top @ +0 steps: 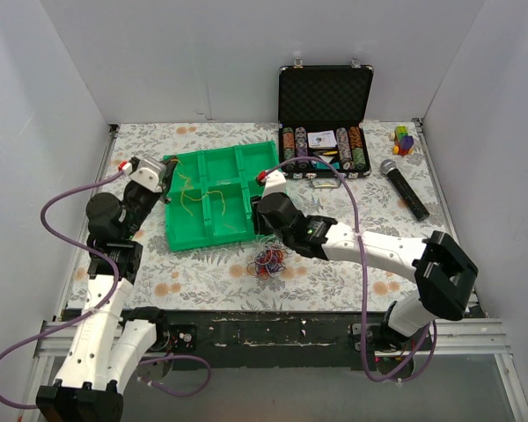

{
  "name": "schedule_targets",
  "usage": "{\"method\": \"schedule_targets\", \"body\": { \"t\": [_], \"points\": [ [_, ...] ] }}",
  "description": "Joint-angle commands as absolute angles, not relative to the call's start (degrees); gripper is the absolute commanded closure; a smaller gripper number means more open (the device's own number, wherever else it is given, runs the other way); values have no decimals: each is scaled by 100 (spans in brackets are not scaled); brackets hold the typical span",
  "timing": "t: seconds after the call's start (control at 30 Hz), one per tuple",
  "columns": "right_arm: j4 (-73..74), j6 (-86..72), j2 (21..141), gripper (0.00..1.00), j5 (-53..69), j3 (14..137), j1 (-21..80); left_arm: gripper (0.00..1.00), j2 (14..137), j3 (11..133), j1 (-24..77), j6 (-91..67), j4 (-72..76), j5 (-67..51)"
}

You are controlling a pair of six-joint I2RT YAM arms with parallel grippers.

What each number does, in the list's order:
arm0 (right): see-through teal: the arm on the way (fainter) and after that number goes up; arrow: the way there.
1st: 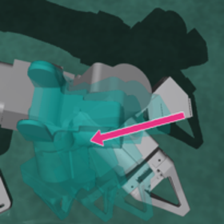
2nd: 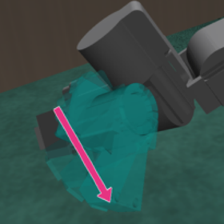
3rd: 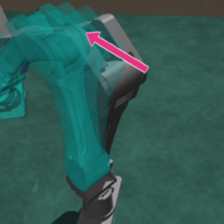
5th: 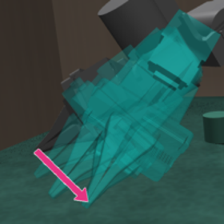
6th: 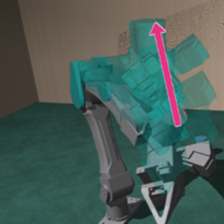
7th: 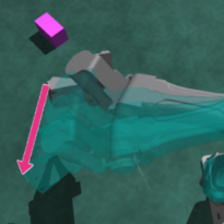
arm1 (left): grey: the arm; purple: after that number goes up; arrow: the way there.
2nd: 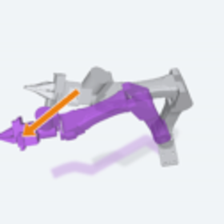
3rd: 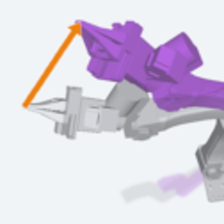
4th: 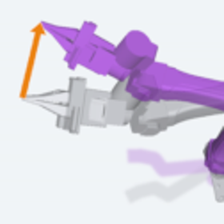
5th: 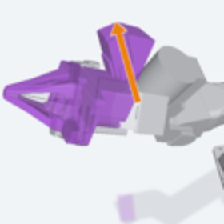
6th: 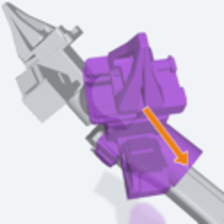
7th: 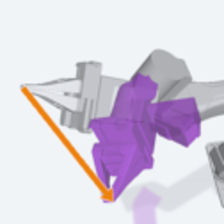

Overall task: Untangle the cables
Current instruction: Place the cable in the bin.

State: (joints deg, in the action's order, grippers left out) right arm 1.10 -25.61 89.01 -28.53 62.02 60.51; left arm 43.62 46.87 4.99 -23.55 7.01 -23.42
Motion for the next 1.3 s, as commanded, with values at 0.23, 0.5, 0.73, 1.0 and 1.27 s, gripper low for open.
{"method": "schedule_targets", "body": {
  "t": [0.23, 0.5, 0.73, 1.0, 1.27],
  "points": [
    [-149, -2698, 8358, 53, -3050, 5836, 5994, 100, 4104, 3937, 475, -2759, 1397, -2303],
    [-132, -2760, 8244, 54, -3076, 5687, 5985, 100, 4271, 3745, 361, -2567, 1503, -1538],
    [-132, -2786, 8200, 55, -3059, 5608, 5977, 100, 4218, 3595, 158, -2515, 2477, -749],
    [-149, -2856, 8218, 55, -2997, 5590, 5985, 100, 4052, 3665, 9, -2101, 2865, -773],
    [-167, -2865, 8183, 57, -2988, 5537, 5985, 100, 4069, 3165, 9, -662, 3137, -668]
  ]
}}
